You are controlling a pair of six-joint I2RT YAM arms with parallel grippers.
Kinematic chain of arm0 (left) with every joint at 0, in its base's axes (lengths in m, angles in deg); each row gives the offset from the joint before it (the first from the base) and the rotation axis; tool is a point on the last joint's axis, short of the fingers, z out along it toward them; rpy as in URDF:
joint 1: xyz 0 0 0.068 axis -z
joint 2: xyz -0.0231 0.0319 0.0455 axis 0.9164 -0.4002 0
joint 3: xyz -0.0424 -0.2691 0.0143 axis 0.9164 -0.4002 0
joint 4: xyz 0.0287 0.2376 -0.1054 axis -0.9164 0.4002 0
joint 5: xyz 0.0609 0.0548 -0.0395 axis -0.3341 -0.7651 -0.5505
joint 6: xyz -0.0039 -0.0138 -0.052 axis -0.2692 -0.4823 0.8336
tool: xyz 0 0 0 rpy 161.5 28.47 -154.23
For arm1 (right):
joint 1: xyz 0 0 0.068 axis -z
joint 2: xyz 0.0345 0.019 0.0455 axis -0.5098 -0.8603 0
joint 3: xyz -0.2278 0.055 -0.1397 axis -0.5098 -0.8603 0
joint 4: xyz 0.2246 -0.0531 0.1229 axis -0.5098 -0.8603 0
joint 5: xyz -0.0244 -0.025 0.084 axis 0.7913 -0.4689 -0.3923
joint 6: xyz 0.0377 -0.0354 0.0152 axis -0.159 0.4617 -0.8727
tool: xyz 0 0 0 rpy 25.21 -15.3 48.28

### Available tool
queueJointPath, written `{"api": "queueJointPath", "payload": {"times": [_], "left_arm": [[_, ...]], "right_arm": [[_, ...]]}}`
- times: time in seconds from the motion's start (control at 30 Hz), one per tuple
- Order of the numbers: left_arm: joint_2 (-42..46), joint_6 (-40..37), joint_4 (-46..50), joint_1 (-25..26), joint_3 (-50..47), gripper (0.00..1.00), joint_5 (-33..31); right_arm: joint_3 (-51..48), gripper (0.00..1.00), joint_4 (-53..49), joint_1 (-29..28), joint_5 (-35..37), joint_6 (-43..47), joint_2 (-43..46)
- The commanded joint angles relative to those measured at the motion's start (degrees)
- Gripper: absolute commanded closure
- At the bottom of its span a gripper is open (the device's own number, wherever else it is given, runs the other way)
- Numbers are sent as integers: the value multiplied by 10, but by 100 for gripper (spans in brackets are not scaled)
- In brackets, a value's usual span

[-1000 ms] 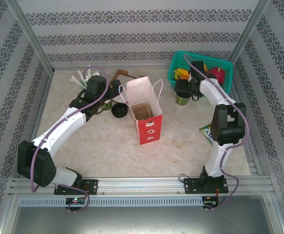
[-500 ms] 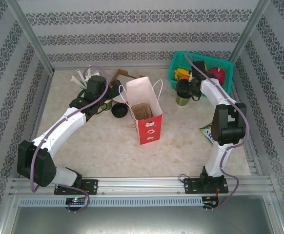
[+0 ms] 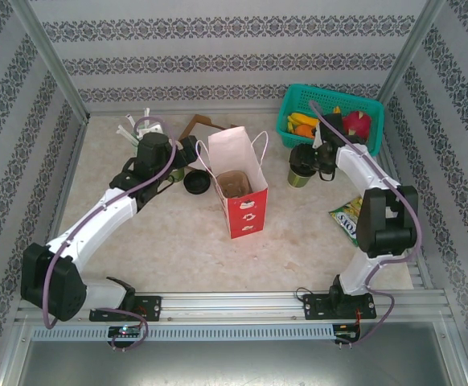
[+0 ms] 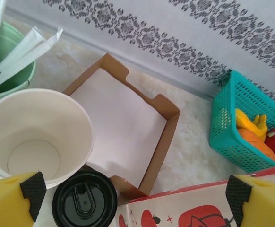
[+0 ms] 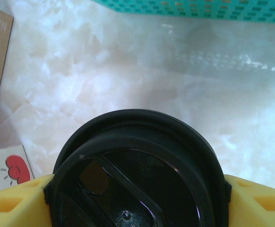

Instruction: Pack the takeout coffee

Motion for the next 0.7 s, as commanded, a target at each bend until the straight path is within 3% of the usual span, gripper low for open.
{"api": "queueJointPath", "payload": {"times": [0.0, 0.2, 0.67], "left_arm": [[32, -41, -60, 2, -19, 1, -13], [40, -79, -57, 0, -19, 0, -3], [37, -58, -7, 1, 3, 1, -19]], "right_arm": [[-46, 25, -31, -8, -11, -12, 28], [-96, 25, -36, -37, -5, -30, 69], [-166, 25, -80, -110, 23, -65, 155]]}}
